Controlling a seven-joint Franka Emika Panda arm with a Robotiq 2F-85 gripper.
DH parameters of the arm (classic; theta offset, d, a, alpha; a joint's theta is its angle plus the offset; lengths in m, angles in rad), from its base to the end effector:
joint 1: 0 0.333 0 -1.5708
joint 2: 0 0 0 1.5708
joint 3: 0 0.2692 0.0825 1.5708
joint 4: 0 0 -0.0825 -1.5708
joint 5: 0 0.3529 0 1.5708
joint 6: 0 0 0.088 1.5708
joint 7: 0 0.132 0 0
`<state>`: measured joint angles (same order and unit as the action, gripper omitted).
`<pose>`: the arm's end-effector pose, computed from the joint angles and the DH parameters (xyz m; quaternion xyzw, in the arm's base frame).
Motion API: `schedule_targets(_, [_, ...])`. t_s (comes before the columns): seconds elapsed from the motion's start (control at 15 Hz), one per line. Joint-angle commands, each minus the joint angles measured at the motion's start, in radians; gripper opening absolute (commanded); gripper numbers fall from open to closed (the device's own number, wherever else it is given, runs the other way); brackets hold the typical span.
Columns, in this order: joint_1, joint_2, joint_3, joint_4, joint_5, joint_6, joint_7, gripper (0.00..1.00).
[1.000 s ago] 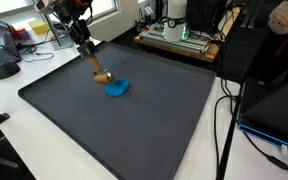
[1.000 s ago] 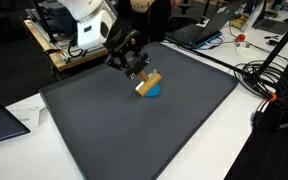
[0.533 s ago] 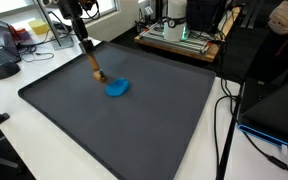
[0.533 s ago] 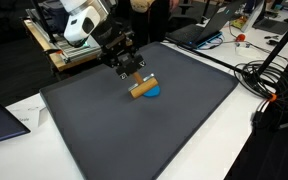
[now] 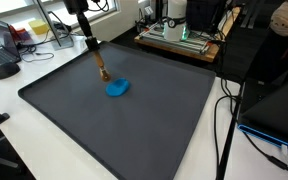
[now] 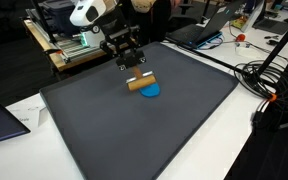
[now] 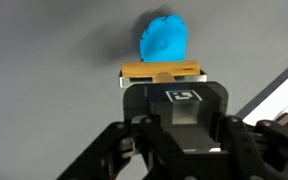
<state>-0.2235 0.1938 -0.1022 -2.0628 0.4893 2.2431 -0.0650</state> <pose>0.5265 -0.1535 0.2930 -0.9443 0.2762 -0.0301 0.1765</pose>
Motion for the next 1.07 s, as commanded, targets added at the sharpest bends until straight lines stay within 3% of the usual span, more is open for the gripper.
schedule_targets(0.0, [0.006,0.000,-0.010,0.000,0.000,-0.003,0.000,0.48])
schedule_targets(0.07, [0.006,0.000,-0.011,-0.001,0.000,-0.003,0.000,0.23])
schedule_targets(0.6, [0.082,0.036,-0.029,0.052,-0.164,0.025,0.417,0.23])
schedule_targets(1.0, [0.126,0.062,-0.057,0.121,-0.291,-0.054,0.709,0.23])
